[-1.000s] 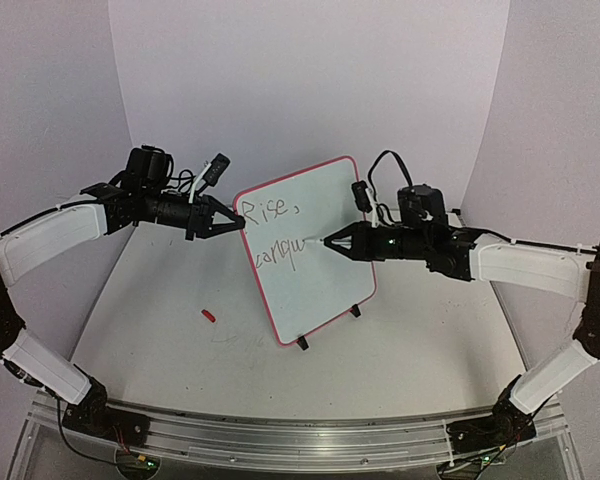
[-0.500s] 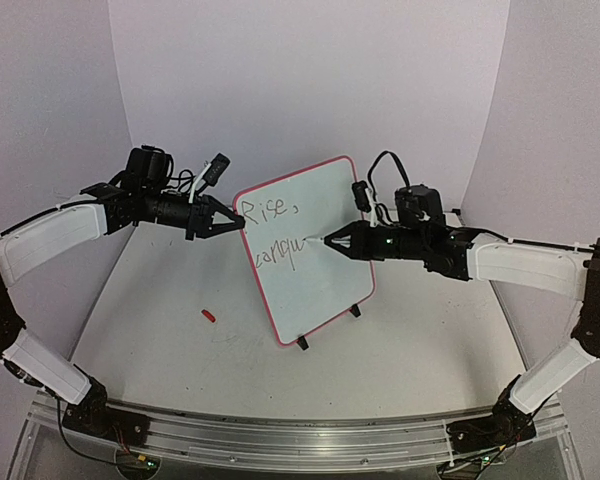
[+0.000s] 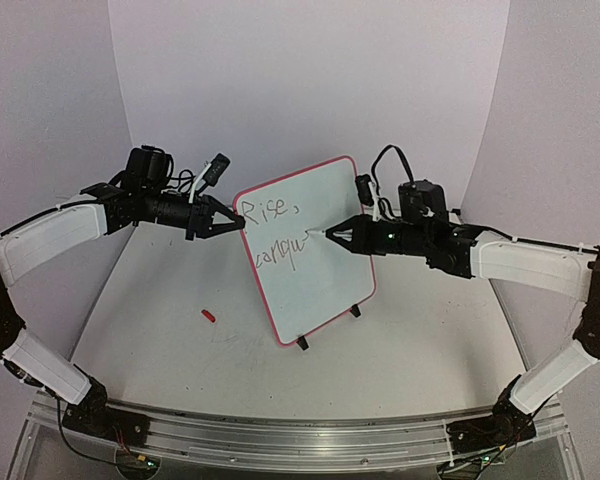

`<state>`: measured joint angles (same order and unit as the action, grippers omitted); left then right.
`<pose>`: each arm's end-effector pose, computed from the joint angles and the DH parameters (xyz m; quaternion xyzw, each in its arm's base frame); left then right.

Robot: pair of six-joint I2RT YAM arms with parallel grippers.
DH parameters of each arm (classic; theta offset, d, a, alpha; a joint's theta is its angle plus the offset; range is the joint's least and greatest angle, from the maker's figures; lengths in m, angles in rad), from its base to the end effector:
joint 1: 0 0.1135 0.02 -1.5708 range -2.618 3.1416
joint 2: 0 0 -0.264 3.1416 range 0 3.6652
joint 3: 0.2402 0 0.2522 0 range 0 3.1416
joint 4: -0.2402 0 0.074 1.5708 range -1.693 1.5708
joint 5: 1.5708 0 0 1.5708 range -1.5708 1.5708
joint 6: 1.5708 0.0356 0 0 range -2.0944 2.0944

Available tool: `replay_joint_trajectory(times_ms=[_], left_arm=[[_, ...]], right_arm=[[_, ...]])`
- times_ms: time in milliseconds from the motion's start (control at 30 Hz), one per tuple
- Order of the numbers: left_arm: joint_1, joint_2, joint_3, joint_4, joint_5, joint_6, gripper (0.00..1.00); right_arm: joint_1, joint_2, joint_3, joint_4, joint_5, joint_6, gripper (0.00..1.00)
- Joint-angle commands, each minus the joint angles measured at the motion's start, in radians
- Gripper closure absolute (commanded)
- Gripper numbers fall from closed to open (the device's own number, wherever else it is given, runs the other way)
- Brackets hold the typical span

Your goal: Write a sentence on the whiteboard

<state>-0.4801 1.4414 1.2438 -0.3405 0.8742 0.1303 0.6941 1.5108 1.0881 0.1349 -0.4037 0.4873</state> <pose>0.2722 -0.1725 0.3364 0.4361 0.6887 -0.4403 0.3764 0.2636 0.2375 0.3010 -0.2003 0.7684 0.4599 0.3975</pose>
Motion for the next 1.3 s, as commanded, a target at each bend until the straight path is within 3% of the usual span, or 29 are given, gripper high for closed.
replay_joint_trajectory(times_ms=[0, 467, 1033, 1267], left_arm=[[-0.041, 0.038, -0.020, -0.155, 0.001, 0.062, 1.00], [-0.041, 0.039, -0.018, -0.157, 0.001, 0.063, 1.00], [-0.041, 0.036, -0.018, -0.156, 0.000, 0.063, 1.00], [-0.042, 0.033, -0.018, -0.157, 0.000, 0.064, 1.00]], right_arm=[[-0.005, 0.016, 0.050, 0.047, -0.049, -0.005, 1.00], [-0.005, 0.014, -0.012, 0.042, -0.057, 0.021, 1.00], [-0.005, -0.055, -0.053, 0.031, 0.060, 0.023, 1.00], [-0.004, -0.100, -0.053, 0.034, -0.005, 0.002, 1.00]])
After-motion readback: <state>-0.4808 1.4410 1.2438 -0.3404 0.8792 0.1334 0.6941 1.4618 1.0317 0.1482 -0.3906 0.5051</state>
